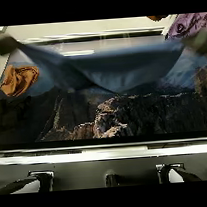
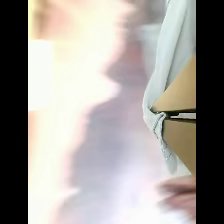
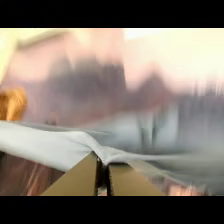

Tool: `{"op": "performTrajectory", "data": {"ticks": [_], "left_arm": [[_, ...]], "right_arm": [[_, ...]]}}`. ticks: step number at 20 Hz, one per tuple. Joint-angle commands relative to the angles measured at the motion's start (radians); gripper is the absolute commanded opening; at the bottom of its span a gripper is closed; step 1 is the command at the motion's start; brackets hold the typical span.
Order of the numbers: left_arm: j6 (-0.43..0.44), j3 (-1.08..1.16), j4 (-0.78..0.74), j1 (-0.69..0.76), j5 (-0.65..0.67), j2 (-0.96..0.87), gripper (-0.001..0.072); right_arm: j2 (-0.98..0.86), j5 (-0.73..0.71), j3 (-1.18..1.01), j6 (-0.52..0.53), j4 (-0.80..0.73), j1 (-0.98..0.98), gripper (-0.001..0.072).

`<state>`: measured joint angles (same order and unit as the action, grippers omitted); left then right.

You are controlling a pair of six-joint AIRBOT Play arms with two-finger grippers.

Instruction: Fold the clothes and pants, and hang the long-sleeved shirts on hangers.

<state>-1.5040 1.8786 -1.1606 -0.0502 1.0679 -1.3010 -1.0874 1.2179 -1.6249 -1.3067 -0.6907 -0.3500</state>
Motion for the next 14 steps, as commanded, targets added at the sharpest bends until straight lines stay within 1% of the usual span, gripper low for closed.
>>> {"op": "performTrajectory", "data": {"ticks": [1, 2, 4, 6, 8, 9, 11, 14], "left_arm": [[-0.099, 0.227, -0.156, -0.001, 0.043, 0.158, 0.0016], [-0.105, 0.215, -0.169, -0.001, 0.048, 0.219, 0.0016], [-0.116, 0.173, -0.196, -0.001, 0.080, 0.349, 0.0016], [-0.166, 0.140, -0.261, 0.000, 0.122, 0.462, 0.0016], [-0.221, 0.132, -0.334, 0.000, 0.157, 0.537, 0.0016], [-0.241, 0.132, -0.360, -0.001, 0.163, 0.560, 0.0016], [-0.266, 0.132, -0.384, -0.001, 0.164, 0.571, 0.0016], [-0.270, 0.121, -0.385, 0.000, 0.203, 0.497, 0.0016]], "right_arm": [[0.031, 0.079, -0.395, -0.110, -0.087, 0.000, 0.0026], [0.057, 0.091, -0.457, -0.132, -0.101, 0.000, 0.0026], [0.153, 0.079, -0.484, -0.149, -0.112, 0.000, 0.0026], [0.245, 0.078, -0.484, -0.157, -0.173, 0.000, 0.0026], [0.311, 0.057, -0.484, -0.177, -0.270, 0.000, 0.0026], [0.327, 0.044, -0.484, -0.191, -0.302, 0.000, 0.0026], [0.321, 0.040, -0.482, -0.243, -0.315, 0.000, 0.0026], [0.228, 0.124, -0.461, -0.350, -0.280, 0.000, 0.0026]]}}
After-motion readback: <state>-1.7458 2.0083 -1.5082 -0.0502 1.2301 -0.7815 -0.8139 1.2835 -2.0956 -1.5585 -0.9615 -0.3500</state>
